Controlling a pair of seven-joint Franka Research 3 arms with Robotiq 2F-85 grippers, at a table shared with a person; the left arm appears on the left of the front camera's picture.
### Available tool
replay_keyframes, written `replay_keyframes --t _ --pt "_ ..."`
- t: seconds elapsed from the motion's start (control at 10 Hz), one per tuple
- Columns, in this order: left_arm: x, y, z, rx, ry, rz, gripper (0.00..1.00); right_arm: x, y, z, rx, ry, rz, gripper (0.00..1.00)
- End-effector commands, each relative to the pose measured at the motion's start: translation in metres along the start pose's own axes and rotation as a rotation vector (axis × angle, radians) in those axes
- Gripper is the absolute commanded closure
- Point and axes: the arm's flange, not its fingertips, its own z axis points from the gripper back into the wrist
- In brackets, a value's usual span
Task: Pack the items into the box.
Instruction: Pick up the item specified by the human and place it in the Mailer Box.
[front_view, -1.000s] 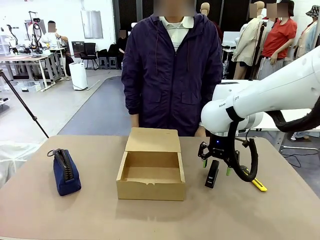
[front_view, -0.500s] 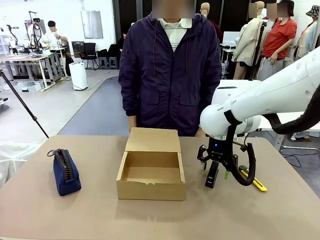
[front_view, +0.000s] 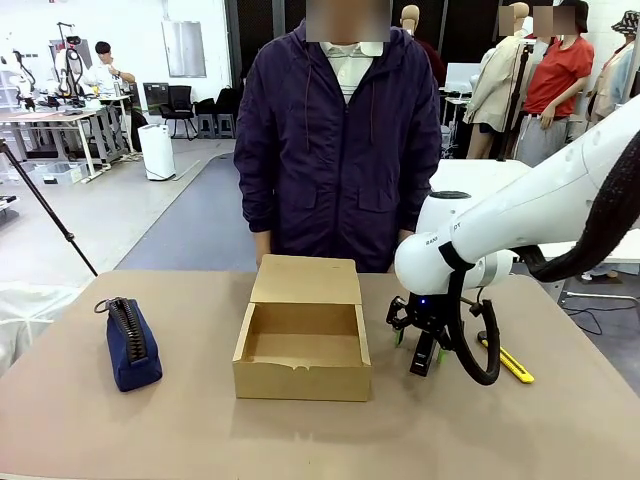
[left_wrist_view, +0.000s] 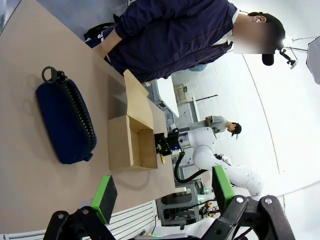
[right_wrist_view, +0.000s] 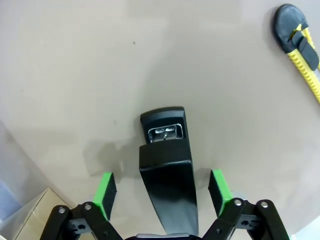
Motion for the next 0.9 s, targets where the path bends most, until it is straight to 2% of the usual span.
replay_keyframes --t 0.0,0.8 --pt "0.0012 -0.0004 -0.0001 -0.023 -0.01 -0.01 0.0 -0.0051 -0.0042 0.0033 -0.017 -0.04 -0.031 1.0" --pt "0.0012 -0.0004 -0.0001 -0.023 -0.01 -0.01 0.0 0.0016 -0.0029 -0.0012 -0.105 0.035 -0.003 1.0"
